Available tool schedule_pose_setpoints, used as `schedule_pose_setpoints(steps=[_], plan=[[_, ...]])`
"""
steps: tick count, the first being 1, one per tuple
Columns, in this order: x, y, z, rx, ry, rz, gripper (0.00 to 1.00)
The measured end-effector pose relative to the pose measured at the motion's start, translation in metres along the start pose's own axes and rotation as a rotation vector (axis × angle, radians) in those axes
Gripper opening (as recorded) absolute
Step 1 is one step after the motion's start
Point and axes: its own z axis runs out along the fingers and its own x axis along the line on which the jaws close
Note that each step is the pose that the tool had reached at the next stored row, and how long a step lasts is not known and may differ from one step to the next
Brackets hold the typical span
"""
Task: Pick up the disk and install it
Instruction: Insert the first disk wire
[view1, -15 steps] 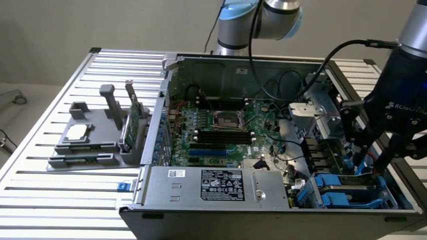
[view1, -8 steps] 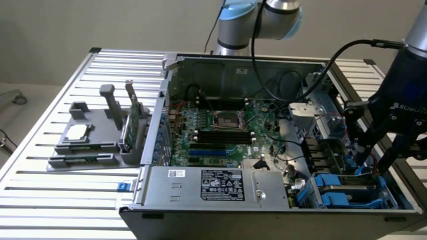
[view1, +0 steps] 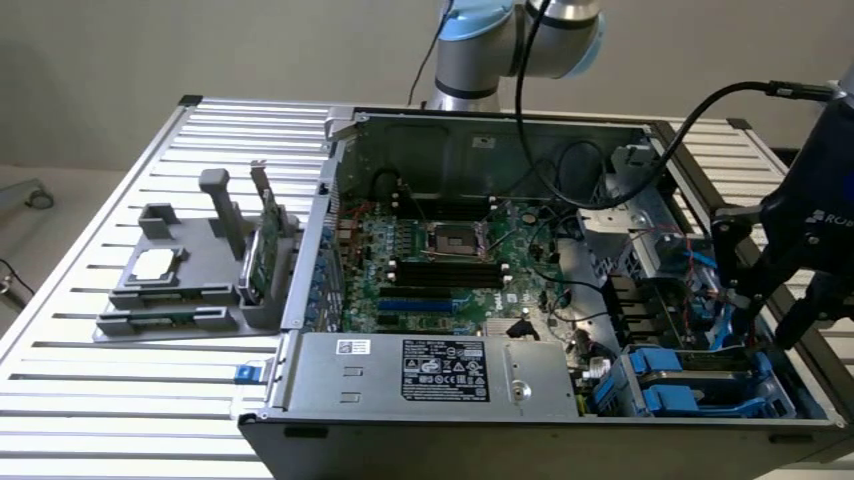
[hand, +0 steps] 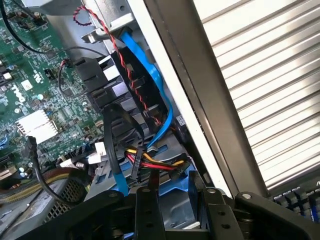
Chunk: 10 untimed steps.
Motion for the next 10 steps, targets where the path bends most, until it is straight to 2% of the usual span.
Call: schedule_pose_setpoints(steps=[4,6,7,10], plan=[[-0.0026,-0.0046,0.0011,-0.0020,0.0022,0.006,0.37],[-0.0030,-0.0054,0.0016,-0.0054,0.0054,0.014,0.37],[-0.0030,-0.0054,0.0019,-0.0099,0.0089,0.020,0.37],[-0.0029,-0.0053,0.0027,-0.0287,0.0232,0.046,0.37]])
